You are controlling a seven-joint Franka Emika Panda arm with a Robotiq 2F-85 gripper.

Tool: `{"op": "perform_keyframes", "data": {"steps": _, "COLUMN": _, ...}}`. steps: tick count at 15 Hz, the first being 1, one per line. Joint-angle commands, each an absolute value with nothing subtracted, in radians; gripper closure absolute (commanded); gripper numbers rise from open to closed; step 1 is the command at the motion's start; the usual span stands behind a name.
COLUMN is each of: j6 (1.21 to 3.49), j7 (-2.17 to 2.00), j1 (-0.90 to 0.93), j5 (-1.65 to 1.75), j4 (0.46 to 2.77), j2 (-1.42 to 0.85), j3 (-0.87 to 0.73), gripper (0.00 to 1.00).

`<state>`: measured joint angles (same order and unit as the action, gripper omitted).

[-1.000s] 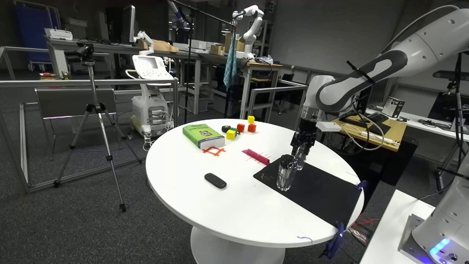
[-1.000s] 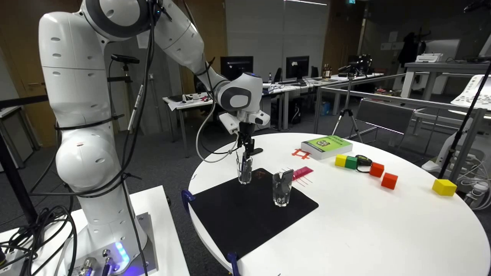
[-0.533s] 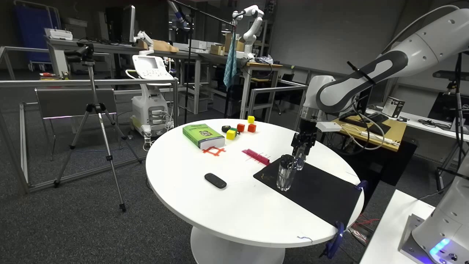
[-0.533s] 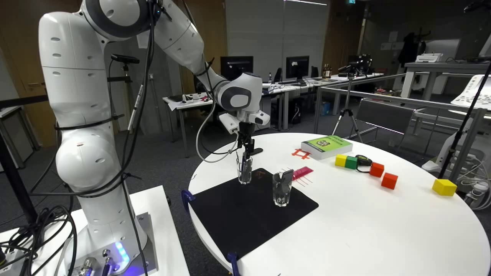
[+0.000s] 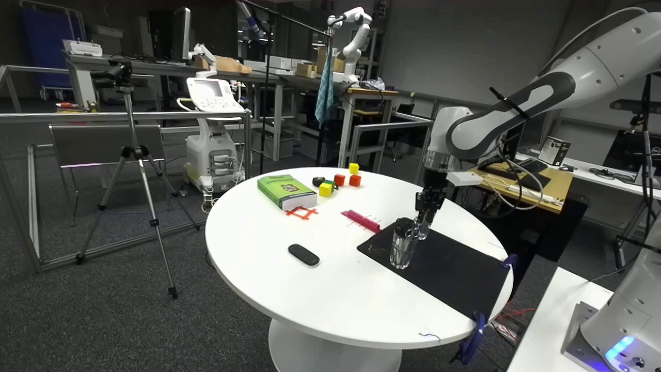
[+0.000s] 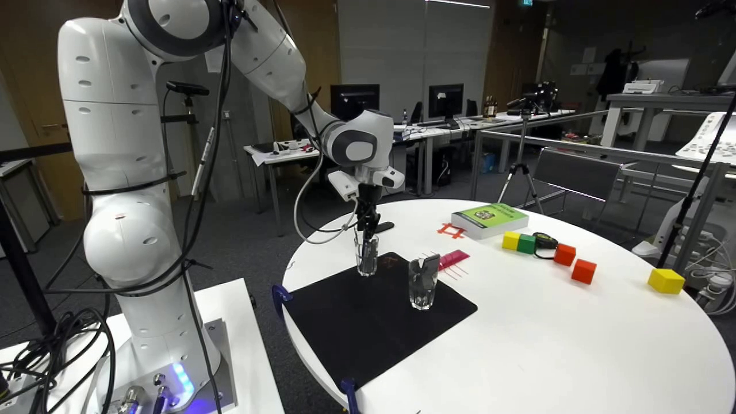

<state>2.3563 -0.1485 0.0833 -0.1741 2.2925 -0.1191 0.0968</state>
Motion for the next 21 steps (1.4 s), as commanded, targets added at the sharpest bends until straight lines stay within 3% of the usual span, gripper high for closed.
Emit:
{"op": "perform_keyframes", "data": {"steps": 1, "j6": 2.318, "j7": -0.187, "j1": 0.089, "j5": -0.130, "j4": 2.292, "j2": -0.097, "j3": 0.087, "gripper": 0.82}}
{"op": "perform_keyframes", "data": {"steps": 4, "j6": 2.316, "j7": -0.193, "j1": 0.090, "j5": -0.117, "j4": 2.292, "j2": -0.098, "j3": 0.087, "gripper": 1.00}}
{"op": "perform_keyframes", "data": {"steps": 21, "j6": 2.283, "j7": -0.180, "j1": 0.103, "j5": -0.113, "j4": 2.277, "j2": -0.004, "j3": 0.104, "gripper": 0.98}}
